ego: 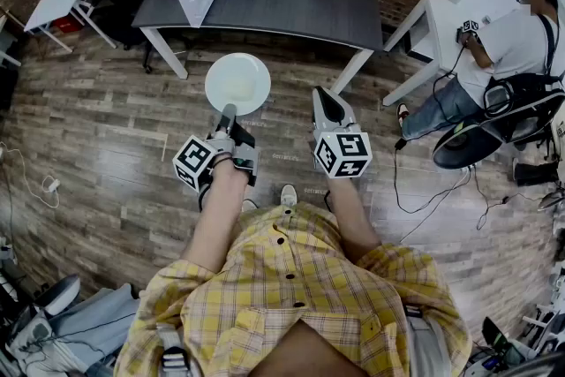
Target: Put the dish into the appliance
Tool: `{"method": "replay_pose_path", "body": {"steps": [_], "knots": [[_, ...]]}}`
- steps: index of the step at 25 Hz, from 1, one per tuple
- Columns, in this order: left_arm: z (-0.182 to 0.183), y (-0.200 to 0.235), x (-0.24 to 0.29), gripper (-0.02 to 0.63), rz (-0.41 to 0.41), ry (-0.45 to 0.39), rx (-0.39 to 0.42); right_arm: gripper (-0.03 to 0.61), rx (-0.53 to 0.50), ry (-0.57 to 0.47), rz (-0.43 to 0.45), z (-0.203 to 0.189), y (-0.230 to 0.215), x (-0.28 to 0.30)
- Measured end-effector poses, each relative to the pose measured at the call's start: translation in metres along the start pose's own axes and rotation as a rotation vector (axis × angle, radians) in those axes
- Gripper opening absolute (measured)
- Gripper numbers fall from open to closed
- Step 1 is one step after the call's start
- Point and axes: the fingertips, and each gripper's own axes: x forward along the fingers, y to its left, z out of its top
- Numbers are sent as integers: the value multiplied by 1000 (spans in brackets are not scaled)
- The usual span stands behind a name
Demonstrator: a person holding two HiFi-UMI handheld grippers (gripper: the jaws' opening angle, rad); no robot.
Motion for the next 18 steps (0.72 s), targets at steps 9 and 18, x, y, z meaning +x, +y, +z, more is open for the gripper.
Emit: {"method": "replay_pose_path", "body": {"steps": [9,18], "knots": [[-13,-2,16,9,-7,-12,9,4,-8,-4,40,1,-16,9],[-38,-5,39,9,-24,-40,16,3,-20,-19,125,5,-35,23]]}}
